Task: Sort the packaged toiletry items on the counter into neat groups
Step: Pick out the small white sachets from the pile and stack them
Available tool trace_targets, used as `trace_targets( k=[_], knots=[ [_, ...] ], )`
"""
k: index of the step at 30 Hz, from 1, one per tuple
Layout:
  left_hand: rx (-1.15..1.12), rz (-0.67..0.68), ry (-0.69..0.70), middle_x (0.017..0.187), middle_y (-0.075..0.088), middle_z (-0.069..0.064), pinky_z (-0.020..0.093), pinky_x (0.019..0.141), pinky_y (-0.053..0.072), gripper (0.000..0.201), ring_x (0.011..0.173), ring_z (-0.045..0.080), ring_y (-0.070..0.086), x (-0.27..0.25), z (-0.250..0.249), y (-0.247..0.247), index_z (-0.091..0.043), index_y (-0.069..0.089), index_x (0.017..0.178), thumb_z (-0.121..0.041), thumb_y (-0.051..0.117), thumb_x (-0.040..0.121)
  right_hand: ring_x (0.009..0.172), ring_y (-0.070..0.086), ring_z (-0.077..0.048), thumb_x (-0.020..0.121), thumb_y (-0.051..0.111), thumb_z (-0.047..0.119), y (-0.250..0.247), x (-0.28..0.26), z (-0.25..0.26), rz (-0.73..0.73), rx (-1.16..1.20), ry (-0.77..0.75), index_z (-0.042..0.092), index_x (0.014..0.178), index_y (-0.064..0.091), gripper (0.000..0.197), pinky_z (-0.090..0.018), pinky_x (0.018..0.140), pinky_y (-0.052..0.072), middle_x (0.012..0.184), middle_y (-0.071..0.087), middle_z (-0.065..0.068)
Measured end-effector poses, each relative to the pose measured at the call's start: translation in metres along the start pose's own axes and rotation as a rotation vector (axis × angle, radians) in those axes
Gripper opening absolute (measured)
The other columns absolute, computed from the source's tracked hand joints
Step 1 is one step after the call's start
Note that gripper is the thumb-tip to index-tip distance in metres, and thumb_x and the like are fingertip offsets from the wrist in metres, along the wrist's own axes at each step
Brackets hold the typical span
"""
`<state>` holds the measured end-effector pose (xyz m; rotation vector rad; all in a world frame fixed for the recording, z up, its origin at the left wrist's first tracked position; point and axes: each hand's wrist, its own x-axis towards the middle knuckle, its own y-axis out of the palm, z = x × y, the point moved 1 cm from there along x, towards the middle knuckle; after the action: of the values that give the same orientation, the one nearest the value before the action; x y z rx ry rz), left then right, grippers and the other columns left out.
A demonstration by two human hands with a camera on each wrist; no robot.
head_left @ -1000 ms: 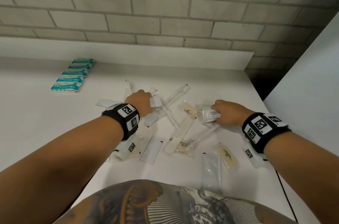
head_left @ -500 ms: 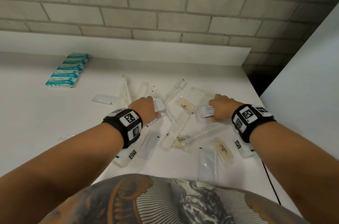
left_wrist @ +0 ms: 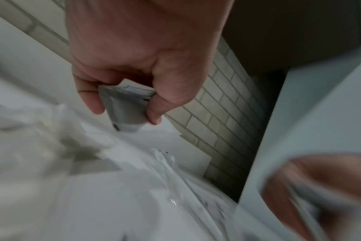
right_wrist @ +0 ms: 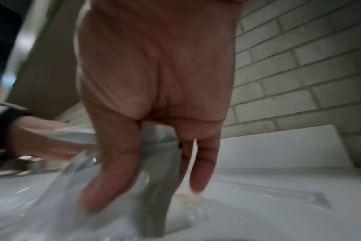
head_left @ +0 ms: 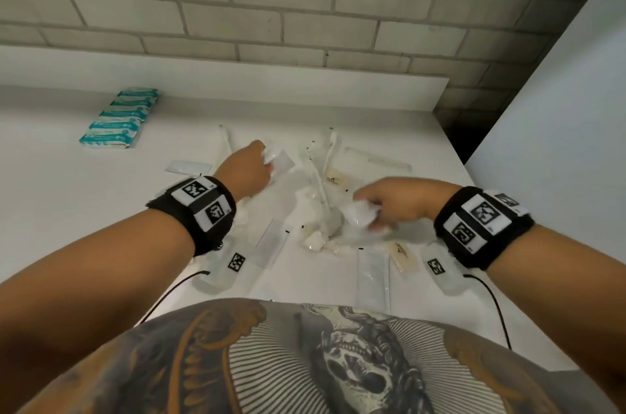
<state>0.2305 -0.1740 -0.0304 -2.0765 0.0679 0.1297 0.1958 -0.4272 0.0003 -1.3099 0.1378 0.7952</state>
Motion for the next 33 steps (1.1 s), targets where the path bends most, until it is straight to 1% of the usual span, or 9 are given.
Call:
trace_targets(
  k=[3, 9, 12, 14, 19, 21, 23, 27, 33],
  knots=[
    [-0.107, -0.033, -0.082, 0.11, 0.059, 0.021, 0.03, 0.068, 0.034, 0.033, 0.085, 0.031, 0.054, -0.002, 0.018, -0.018, 0.002, 0.044, 0.122, -0.023, 0.039, 0.101, 0.08, 0.052, -0.01, 0.08, 0.068, 0.004, 0.028, -0.019, 0.015, 0.277, -0.242, -0.034, 0.029, 0.128, 0.05, 0.057, -0.025, 0.069, 0.039, 0.1, 0.059, 0.011],
    [-0.375, 0.03, -0.222, 0.058, 0.047, 0.009, 0.03, 0.054, 0.036, 0.105, 0.048, 0.022, 0.042, -0.022, 0.045, -0.027, 0.01, 0.045, 0.129, -0.081, 0.019, 0.081, 0.106, 0.05, -0.021, 0.069, 0.079, 0.018, 0.057, -0.011, 0.001, 0.107, -0.512, -0.124, 0.028, 0.128, 0.045, 0.07, -0.033, 0.083, 0.04, 0.122, 0.049, 0.002],
    [-0.551, 0.082, -0.22, 0.064, 0.05, 0.018, 0.028, 0.059, 0.037, 0.064, 0.054, 0.026, 0.044, -0.034, 0.043, -0.019, -0.015, 0.062, 0.096, -0.061, 0.018, 0.097, 0.101, 0.043, -0.016, 0.064, 0.078, 0.024, 0.064, -0.01, 0.0, -0.017, -0.594, -0.264, 0.027, 0.11, 0.048, 0.055, -0.031, 0.079, 0.03, 0.114, 0.042, 0.006],
    [-0.605, 0.108, -0.236, 0.056, 0.037, 0.01, 0.027, 0.054, 0.026, 0.046, 0.05, 0.019, 0.034, -0.035, 0.047, -0.014, -0.016, 0.046, 0.063, -0.038, 0.034, 0.102, 0.099, 0.042, -0.014, 0.066, 0.075, 0.025, 0.067, -0.01, 0.0, -0.037, -0.599, -0.27, 0.029, 0.107, 0.048, 0.049, -0.031, 0.079, 0.027, 0.108, 0.044, 0.01],
    [-0.6, 0.15, -0.103, 0.079, 0.057, 0.007, 0.025, 0.06, 0.046, 0.015, 0.068, 0.02, 0.054, -0.054, 0.044, -0.019, -0.009, 0.054, 0.083, -0.021, 0.061, 0.09, 0.102, 0.04, -0.018, 0.075, 0.069, 0.032, 0.067, -0.011, 0.007, 0.06, -0.695, -0.179, 0.025, 0.104, 0.059, 0.032, -0.031, 0.082, 0.027, 0.105, 0.049, 0.005],
    [-0.797, 0.2, -0.06, 0.096, 0.066, 0.015, 0.035, 0.075, 0.058, 0.021, 0.085, 0.028, 0.065, -0.061, 0.045, -0.019, -0.012, 0.059, 0.097, -0.022, 0.068, 0.082, 0.094, 0.046, -0.017, 0.075, 0.07, 0.031, 0.059, -0.011, 0.019, 0.034, -0.522, -0.108, 0.028, 0.092, 0.058, 0.021, -0.031, 0.084, 0.037, 0.091, 0.051, 0.009],
    [-1.004, 0.237, -0.08, 0.107, 0.068, 0.013, 0.048, 0.092, 0.051, 0.025, 0.1, 0.031, 0.064, -0.063, 0.047, -0.018, -0.02, 0.058, 0.112, -0.017, 0.063, 0.088, 0.085, 0.057, -0.017, 0.075, 0.074, 0.027, 0.044, -0.01, 0.036, -0.068, -0.171, -0.06, 0.028, 0.082, 0.055, 0.02, -0.03, 0.076, 0.044, 0.081, 0.056, 0.012],
    [-1.185, 0.336, -0.068, 0.128, 0.062, 0.012, 0.053, 0.087, 0.052, 0.038, 0.112, 0.031, 0.062, -0.06, 0.05, -0.022, -0.017, 0.052, 0.133, -0.019, 0.055, 0.095, 0.078, 0.057, -0.015, 0.08, 0.075, 0.032, 0.011, 0.014, 0.088, -0.394, 0.468, -0.112, 0.02, 0.114, 0.052, 0.043, -0.025, 0.063, 0.046, 0.094, 0.06, 0.006],
    [-1.422, 0.424, 0.007, 0.132, 0.061, 0.013, 0.052, 0.101, 0.046, 0.065, 0.121, 0.034, 0.058, -0.066, 0.053, -0.046, -0.02, 0.051, 0.137, -0.061, 0.023, 0.095, 0.076, 0.068, -0.02, 0.097, 0.052, 0.027, 0.01, 0.055, 0.154, -0.525, 0.952, -0.181, 0.028, 0.111, 0.058, 0.015, -0.032, 0.054, 0.054, 0.101, 0.07, -0.005]
  ],
)
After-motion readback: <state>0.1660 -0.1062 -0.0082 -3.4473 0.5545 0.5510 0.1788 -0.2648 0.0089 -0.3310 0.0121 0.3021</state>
